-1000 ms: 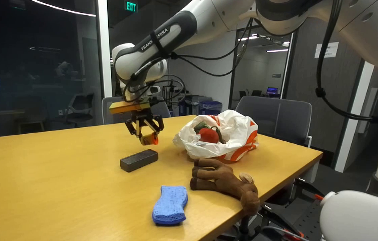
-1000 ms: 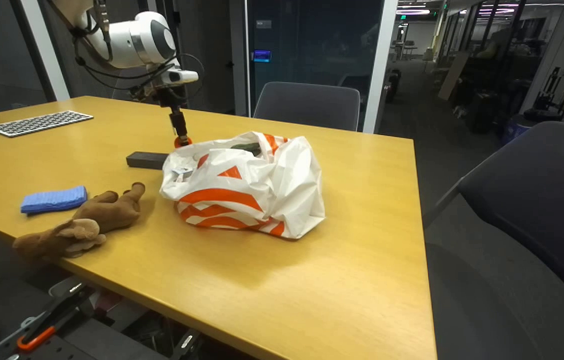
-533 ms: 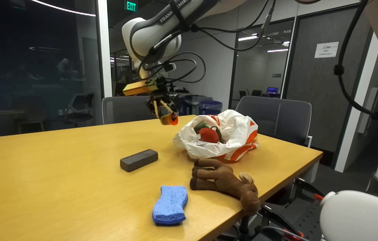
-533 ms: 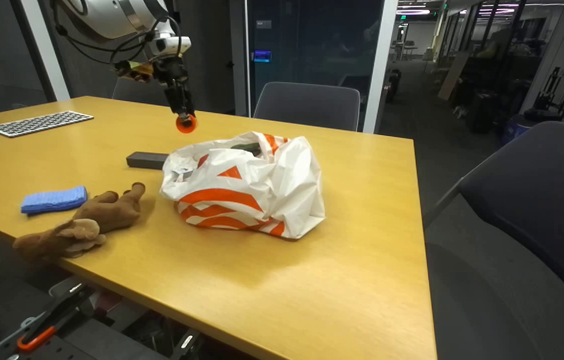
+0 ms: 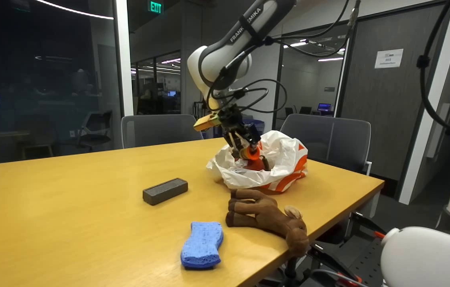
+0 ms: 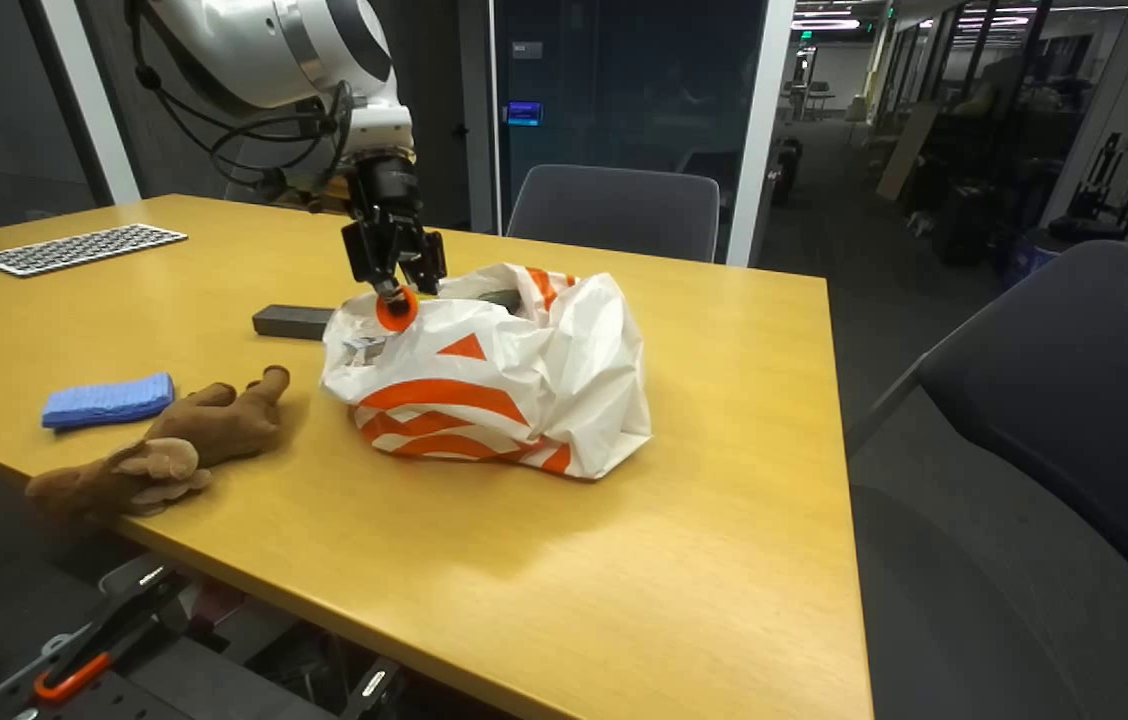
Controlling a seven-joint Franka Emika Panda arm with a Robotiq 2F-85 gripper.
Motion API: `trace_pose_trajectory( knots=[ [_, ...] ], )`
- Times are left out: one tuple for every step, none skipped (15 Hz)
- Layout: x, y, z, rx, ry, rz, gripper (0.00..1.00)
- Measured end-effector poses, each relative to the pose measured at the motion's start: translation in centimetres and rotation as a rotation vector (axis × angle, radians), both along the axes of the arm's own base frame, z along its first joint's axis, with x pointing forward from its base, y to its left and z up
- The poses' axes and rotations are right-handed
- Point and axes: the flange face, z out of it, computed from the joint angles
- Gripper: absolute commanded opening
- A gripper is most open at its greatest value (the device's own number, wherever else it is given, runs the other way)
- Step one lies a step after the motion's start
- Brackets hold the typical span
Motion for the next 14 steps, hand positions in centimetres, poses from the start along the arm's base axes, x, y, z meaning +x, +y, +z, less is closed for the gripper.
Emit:
trace_pose_trajectory(
  knots=[
    [-0.9, -1.0, -0.4, -0.018, 0.001, -0.053, 0.32],
    [-1.8, -1.9, -0.8, -0.036, 0.001, -0.105, 0.82],
    [-2.5, -2.6, -1.0, -0.051, -0.001, -0.145, 0.83],
    [-2.9, -3.2, -1.4, -0.06, 0.001, -0.171, 0.9],
    [-3.0, -3.9, -1.7, -0.067, 0.005, -0.19, 0.96],
    [-3.0, -4.4, -2.0, -0.075, 0.006, -0.2, 1.0],
    [-2.9, -4.9, -2.3, -0.089, 0.003, -0.207, 1.0],
    [-2.9, -5.1, -2.6, -0.104, -0.002, -0.209, 1.0],
    [-2.8, -5.0, -2.7, -0.118, -0.011, -0.206, 1.0],
    [-2.8, -4.7, -2.7, -0.133, -0.023, -0.196, 1.0],
    [-2.8, -4.4, -2.5, -0.149, -0.038, -0.179, 1.0],
    [-2.8, -3.9, -2.2, -0.161, -0.054, -0.159, 1.0],
    [-2.7, -3.2, -1.8, -0.166, -0.078, -0.123, 1.0],
    [-2.6, -2.2, -1.3, -0.164, -0.103, -0.08, 1.0]
  ],
)
